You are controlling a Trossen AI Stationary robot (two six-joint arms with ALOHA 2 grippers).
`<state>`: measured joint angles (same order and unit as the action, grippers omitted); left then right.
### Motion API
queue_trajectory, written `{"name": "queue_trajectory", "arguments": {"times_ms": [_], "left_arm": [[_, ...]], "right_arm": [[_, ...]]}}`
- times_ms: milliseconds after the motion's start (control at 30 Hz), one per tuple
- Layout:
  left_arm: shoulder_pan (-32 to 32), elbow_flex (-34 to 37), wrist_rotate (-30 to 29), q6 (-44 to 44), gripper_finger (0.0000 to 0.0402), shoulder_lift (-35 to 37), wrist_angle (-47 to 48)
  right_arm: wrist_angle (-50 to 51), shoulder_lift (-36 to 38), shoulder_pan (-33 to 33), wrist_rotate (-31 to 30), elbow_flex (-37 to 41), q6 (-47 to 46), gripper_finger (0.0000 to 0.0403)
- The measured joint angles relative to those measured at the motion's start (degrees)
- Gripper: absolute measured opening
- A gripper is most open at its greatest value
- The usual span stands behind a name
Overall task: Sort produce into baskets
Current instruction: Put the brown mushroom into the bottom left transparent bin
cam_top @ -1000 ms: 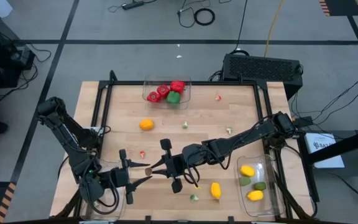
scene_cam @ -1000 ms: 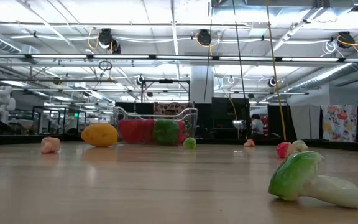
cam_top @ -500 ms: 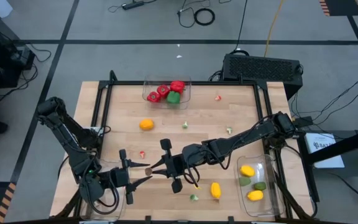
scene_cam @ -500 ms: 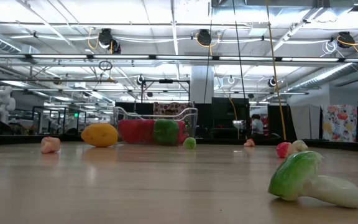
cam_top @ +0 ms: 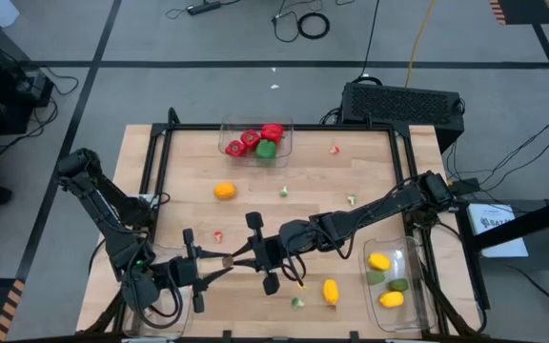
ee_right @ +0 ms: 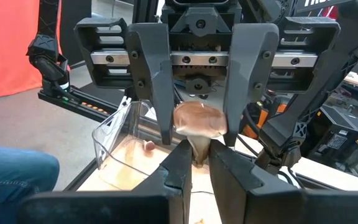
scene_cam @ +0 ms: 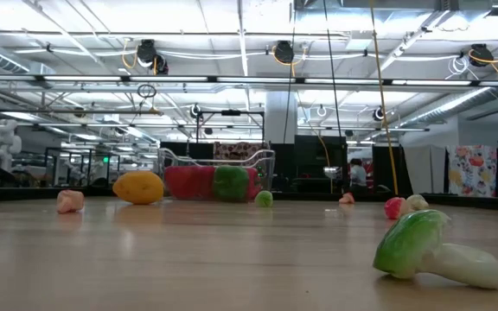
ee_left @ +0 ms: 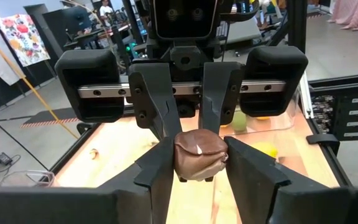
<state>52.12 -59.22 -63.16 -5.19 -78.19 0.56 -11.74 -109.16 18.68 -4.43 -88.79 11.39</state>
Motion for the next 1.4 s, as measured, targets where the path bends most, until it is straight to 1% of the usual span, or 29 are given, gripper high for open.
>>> {"name": "queue_trajectory", "arguments": {"times_ms": [133,233,333,567,633,767,867,1000,1100,1167,1267,1400], "left_arm": [[0.0,0.0,0.0,0.0,0.0143,0.0,0.0],[0.0,0.0,0.4,0.1,0.0143,0.0,0.0],[0.0,0.0,0.7,0.1,0.0143,0.0,0.0],[0.2,0.0,0.8,0.1,0.0143,0.0,0.0],[0.6,0.0,0.9,0.3,0.0143,0.0,0.0],[2.2,0.0,0.9,1.0,0.0143,0.0,1.2],[4.1,0.0,1.1,-1.1,0.0143,0.0,6.2],[7.0,0.0,1.6,-10.0,0.0143,0.1,17.3],[9.4,0.0,1.9,-20.2,0.0143,0.6,25.7],[11.0,0.0,3.7,-27.7,0.0143,0.7,31.3],[13.3,0.0,8.8,-38.4,0.0143,0.8,38.0],[16.0,0.0,18.9,-50.5,0.0143,0.8,45.3]], "right_arm": [[0.2,0.0,0.0,0.0,0.0,-0.5,0.0048],[0.6,0.0,0.2,0.0,0.0,-0.8,0.0064],[1.6,0.0,0.2,0.0,0.0,-1.5,0.0104],[4.2,0.0,0.2,-0.4,0.0,-2.6,0.0225],[6.3,0.0,0.2,-2.8,0.0,-3.2,0.0253],[11.3,0.2,0.2,-8.8,0.0,-3.5,0.0295],[14.8,0.2,0.0,-9.6,0.0,-5.0,0.0307],[20.6,0.2,0.1,-9.3,0.0,-7.1,0.0308],[25.2,0.2,0.2,-9.2,0.0,-8.2,0.0308],[26.6,0.2,0.2,-9.2,0.0,-9.2,0.0308],[26.6,0.2,0.2,-9.1,0.0,-10.1,0.0309],[26.0,-1.4,0.1,-9.1,-0.1,-9.9,0.0309]]}}
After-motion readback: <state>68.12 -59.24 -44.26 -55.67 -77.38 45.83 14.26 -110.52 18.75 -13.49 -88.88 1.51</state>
